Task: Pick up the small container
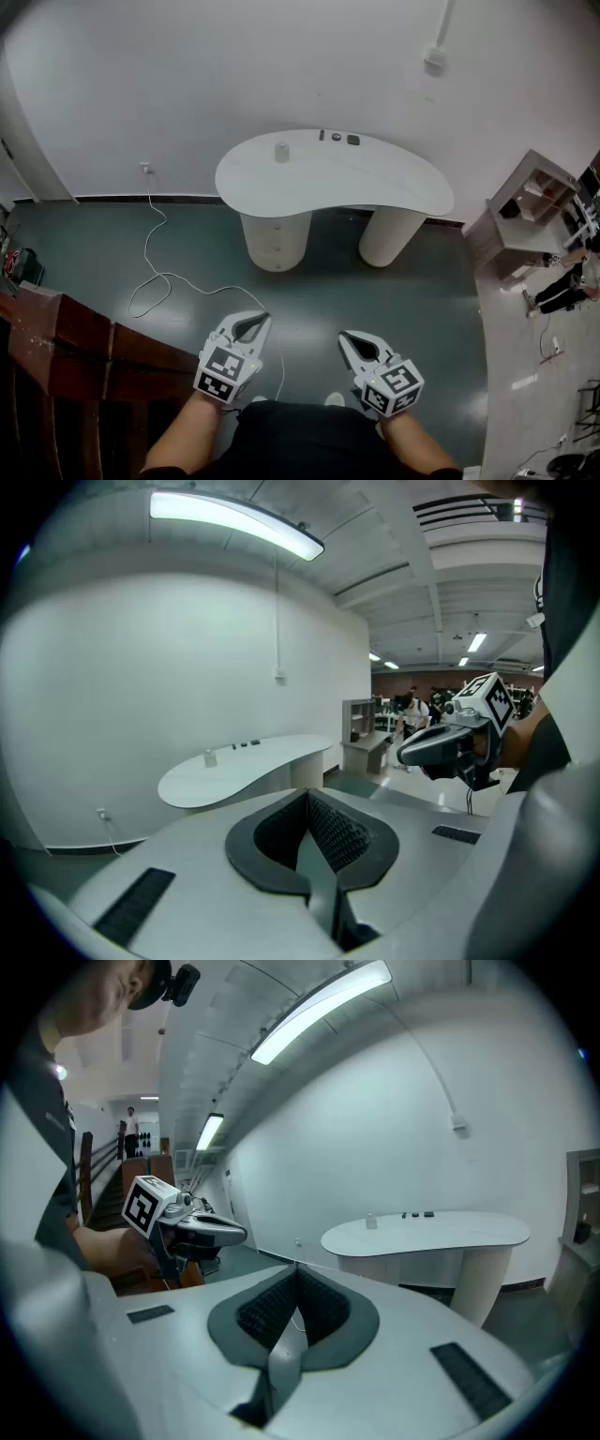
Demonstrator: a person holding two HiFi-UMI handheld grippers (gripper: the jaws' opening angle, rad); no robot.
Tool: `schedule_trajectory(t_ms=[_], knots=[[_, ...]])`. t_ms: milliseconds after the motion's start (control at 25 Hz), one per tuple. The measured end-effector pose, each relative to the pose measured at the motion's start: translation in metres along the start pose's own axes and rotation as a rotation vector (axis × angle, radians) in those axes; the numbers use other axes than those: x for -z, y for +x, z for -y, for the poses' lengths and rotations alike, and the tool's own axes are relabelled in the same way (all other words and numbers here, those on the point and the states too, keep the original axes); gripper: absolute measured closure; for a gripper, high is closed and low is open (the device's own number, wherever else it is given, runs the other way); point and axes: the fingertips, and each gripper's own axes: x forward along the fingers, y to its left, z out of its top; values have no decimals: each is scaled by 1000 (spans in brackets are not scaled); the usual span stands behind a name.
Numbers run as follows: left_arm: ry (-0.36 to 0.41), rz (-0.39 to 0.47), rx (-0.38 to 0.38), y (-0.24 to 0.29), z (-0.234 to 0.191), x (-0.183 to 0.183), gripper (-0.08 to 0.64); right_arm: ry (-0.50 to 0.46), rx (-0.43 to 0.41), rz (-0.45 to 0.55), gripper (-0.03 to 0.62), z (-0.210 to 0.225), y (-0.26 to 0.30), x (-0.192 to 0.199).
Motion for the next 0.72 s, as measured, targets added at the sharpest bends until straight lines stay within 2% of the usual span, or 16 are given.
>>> schedule_trajectory(t_ms=[400,720], knots=[[22,1,22,-9,-7,5,544,4,24,-1,598,-14,5,4],[45,2,61,-19,-13,13,543,44,49,19,598,-36,14,5]])
